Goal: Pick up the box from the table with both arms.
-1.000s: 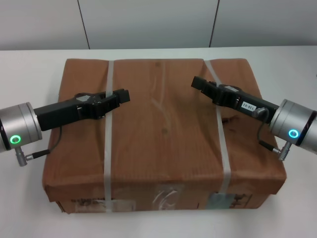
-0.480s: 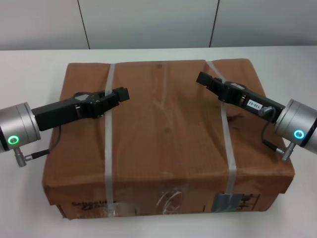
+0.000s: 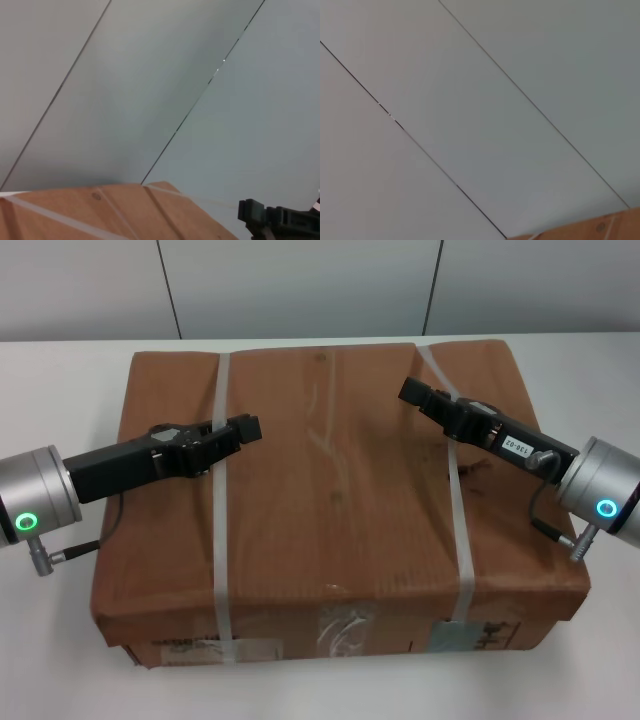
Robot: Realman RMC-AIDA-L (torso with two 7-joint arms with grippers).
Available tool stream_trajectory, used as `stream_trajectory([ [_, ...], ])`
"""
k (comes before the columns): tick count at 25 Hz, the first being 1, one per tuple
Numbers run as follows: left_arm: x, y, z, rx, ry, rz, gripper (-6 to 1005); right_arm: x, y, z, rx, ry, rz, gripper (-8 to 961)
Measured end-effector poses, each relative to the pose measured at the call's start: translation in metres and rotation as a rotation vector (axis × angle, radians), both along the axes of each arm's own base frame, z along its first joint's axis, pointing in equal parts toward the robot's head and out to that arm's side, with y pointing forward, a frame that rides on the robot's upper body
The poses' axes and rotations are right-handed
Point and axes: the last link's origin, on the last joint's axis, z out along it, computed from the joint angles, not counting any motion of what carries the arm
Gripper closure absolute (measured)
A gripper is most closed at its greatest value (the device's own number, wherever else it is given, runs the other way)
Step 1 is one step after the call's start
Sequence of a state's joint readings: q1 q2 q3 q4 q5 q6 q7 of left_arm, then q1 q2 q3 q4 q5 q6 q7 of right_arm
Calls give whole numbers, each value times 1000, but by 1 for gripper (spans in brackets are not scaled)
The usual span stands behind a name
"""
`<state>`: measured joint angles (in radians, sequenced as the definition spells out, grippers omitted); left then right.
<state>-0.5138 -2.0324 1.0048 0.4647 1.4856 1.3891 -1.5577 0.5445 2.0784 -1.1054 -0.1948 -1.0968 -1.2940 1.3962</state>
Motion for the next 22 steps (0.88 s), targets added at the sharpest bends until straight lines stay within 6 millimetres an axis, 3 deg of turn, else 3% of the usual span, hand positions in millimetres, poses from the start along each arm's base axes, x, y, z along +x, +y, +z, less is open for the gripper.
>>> stream_trajectory([
  [22,-1,0,0,2,-1,1,858,1,-1,1,3,7,-6,916],
])
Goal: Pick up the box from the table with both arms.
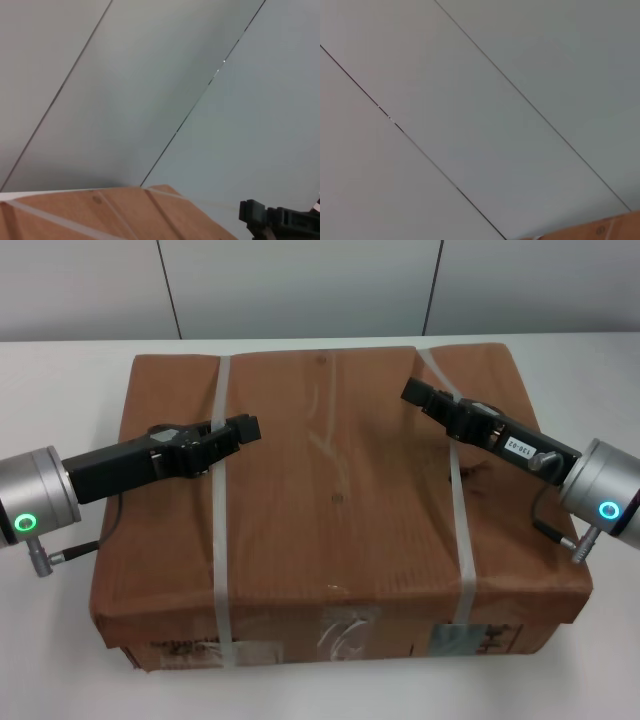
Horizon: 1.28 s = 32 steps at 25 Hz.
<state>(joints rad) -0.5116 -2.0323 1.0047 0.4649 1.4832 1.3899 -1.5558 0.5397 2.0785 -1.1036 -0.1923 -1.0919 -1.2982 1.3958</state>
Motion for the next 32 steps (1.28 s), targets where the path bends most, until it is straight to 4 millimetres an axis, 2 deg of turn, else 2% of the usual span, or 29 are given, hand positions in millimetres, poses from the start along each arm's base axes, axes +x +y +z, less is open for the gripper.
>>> stream_trajectory([
  [32,-3,-1,1,10,2,4,857,3,-2,0,10,-10,-4,916],
])
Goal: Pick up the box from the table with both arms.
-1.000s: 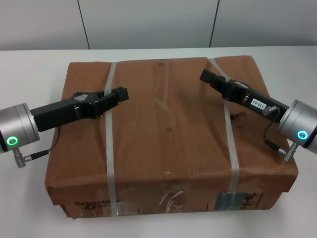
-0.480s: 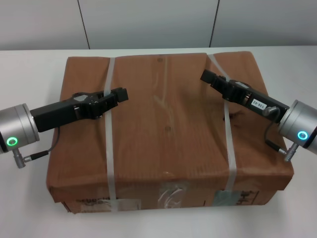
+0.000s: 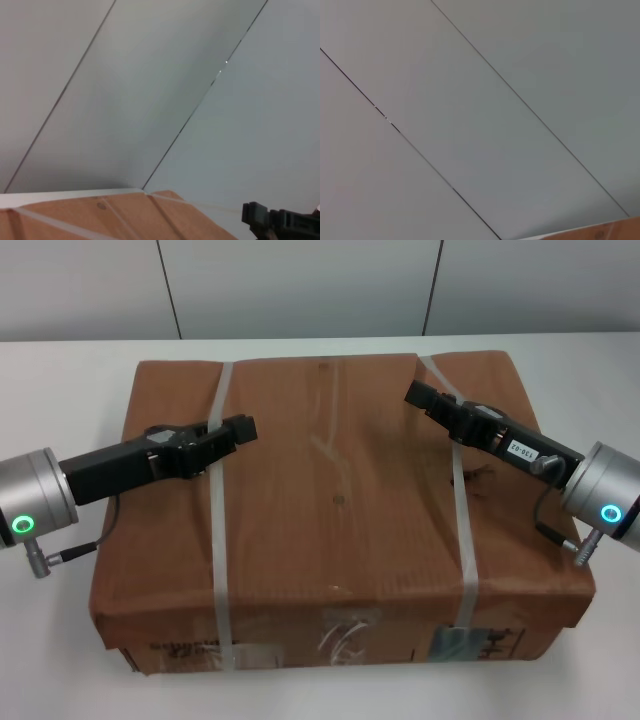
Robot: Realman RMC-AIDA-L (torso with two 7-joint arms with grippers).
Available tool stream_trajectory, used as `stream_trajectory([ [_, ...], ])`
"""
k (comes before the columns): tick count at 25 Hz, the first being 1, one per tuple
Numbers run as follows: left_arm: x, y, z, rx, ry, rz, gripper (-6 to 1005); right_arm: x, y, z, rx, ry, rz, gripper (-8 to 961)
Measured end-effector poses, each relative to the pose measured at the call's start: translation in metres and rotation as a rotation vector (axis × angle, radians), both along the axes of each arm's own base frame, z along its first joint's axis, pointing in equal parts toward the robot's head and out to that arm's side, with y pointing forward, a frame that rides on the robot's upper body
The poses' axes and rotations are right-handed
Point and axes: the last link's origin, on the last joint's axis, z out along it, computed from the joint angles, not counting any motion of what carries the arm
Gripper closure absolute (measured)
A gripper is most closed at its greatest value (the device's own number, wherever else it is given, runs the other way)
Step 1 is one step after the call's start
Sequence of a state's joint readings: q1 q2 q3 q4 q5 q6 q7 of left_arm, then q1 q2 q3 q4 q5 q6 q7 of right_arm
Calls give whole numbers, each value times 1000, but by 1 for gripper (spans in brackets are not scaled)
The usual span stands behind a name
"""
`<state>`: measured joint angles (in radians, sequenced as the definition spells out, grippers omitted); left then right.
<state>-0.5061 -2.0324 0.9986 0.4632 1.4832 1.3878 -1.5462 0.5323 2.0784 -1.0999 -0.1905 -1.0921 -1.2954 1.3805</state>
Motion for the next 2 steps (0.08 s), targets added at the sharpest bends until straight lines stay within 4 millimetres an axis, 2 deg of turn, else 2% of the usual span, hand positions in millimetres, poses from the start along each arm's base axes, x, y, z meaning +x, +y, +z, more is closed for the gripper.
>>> stream_trajectory([
  [2,0,0,1,4,-2,2,857,0,0,0,0,0,0,916],
])
